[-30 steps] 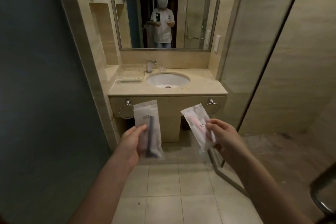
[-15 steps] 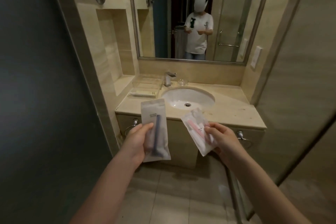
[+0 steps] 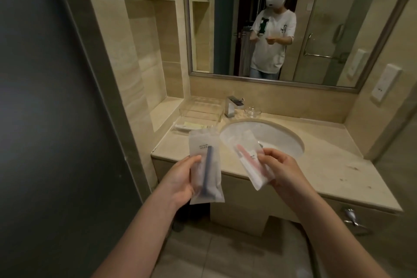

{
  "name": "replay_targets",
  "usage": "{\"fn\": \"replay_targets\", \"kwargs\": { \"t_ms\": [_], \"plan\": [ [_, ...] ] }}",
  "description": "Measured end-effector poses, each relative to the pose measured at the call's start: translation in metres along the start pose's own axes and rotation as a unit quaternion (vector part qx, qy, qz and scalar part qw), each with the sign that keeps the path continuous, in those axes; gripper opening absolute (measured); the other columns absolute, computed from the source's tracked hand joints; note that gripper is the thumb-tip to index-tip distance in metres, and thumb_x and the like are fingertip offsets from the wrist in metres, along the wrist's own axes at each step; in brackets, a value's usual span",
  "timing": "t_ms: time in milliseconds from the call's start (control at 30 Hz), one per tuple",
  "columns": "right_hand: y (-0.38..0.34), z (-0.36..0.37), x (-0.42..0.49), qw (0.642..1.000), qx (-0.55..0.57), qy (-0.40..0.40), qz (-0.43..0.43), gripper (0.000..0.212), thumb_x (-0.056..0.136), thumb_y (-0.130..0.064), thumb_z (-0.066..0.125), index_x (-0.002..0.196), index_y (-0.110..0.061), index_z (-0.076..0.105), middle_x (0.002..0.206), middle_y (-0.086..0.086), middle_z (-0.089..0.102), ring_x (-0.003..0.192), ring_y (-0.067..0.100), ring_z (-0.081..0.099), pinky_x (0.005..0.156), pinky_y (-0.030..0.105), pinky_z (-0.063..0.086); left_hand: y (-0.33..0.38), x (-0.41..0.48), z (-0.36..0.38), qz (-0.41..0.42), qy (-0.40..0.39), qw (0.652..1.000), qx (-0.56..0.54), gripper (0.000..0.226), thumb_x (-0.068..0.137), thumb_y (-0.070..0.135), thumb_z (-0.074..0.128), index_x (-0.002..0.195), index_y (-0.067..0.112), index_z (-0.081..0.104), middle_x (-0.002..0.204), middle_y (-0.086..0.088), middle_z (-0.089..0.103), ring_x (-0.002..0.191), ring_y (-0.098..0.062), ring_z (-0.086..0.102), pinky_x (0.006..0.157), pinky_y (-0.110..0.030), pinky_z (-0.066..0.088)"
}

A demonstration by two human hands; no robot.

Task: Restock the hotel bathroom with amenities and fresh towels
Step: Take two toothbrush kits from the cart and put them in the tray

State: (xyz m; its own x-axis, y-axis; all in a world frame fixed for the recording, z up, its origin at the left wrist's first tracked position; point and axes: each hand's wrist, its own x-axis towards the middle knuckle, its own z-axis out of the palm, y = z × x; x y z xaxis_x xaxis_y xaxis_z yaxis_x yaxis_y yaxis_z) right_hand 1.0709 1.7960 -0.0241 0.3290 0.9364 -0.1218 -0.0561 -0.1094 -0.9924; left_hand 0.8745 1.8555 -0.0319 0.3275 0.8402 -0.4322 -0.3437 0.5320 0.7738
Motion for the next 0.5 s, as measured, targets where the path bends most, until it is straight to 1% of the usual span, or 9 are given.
{"fn": "replay_targets", "kwargs": {
  "t_ms": [100,167,267,333,433,467,500],
  "plan": [
    [-0.002,0.017,0.050,1.000,-0.001,0.017,0.020,0.019,0.091,-0.018,0.057,0.103,-0.006,0.064,0.094,0.005,0.062,0.077,0.016,0.061,0.058,0.025,0.050,0.027,0.048,-0.013,-0.012,0.003,1.000,-0.017,0.025,0.092,0.015,0.051,0.115,0.009,0.059,0.115,-0.015,0.062,0.102,-0.027,0.062,0.070,-0.035,0.054],
    [-0.001,0.028,0.081,0.999,0.003,0.023,0.029,0.019,0.091,-0.016,0.057,0.104,-0.003,0.063,0.096,0.006,0.061,0.076,0.015,0.060,0.055,0.023,0.049,0.044,0.080,-0.020,-0.013,0.007,1.000,-0.018,0.026,0.092,0.014,0.052,0.116,0.008,0.059,0.116,-0.015,0.062,0.103,-0.026,0.062,0.069,-0.034,0.055],
    [0.002,0.038,0.118,0.999,0.015,0.030,0.043,0.019,0.091,-0.014,0.057,0.105,-0.003,0.062,0.096,0.007,0.059,0.074,0.014,0.058,0.047,0.018,0.046,0.065,0.119,-0.028,-0.011,0.024,0.999,-0.039,0.023,0.093,0.012,0.050,0.113,0.005,0.060,0.107,-0.014,0.065,0.097,-0.023,0.064,0.066,-0.032,0.056],
    [0.006,0.042,0.142,0.998,0.017,0.032,0.058,0.018,0.091,-0.013,0.056,0.104,-0.003,0.062,0.093,0.006,0.059,0.072,0.013,0.057,0.047,0.018,0.046,0.073,0.143,-0.033,-0.027,0.036,0.998,-0.043,0.022,0.094,0.012,0.049,0.112,0.003,0.059,0.106,-0.014,0.065,0.095,-0.023,0.064,0.065,-0.031,0.057],
    [0.008,0.046,0.178,0.997,0.016,0.032,0.068,0.017,0.092,-0.014,0.056,0.102,-0.003,0.063,0.093,0.007,0.059,0.072,0.014,0.056,0.050,0.020,0.046,0.083,0.180,-0.038,-0.044,0.051,0.997,-0.045,0.027,0.094,0.012,0.049,0.117,0.000,0.056,0.113,-0.017,0.063,0.101,-0.026,0.062,0.079,-0.034,0.052],
    [0.009,0.047,0.191,0.997,0.012,0.033,0.072,0.017,0.092,-0.014,0.056,0.102,-0.003,0.063,0.094,0.007,0.059,0.074,0.015,0.056,0.052,0.021,0.046,0.086,0.193,-0.039,-0.048,0.056,0.996,-0.045,0.028,0.094,0.012,0.050,0.118,-0.001,0.055,0.115,-0.018,0.062,0.103,-0.026,0.061,0.083,-0.035,0.051],
    [0.010,0.047,0.204,0.997,0.009,0.033,0.076,0.017,0.092,-0.015,0.055,0.102,-0.004,0.063,0.095,0.008,0.060,0.075,0.016,0.056,0.054,0.023,0.046,0.089,0.205,-0.039,-0.052,0.055,0.996,-0.043,0.028,0.094,0.011,0.050,0.118,-0.002,0.054,0.115,-0.018,0.062,0.102,-0.026,0.061,0.082,-0.035,0.051]
  ]
}}
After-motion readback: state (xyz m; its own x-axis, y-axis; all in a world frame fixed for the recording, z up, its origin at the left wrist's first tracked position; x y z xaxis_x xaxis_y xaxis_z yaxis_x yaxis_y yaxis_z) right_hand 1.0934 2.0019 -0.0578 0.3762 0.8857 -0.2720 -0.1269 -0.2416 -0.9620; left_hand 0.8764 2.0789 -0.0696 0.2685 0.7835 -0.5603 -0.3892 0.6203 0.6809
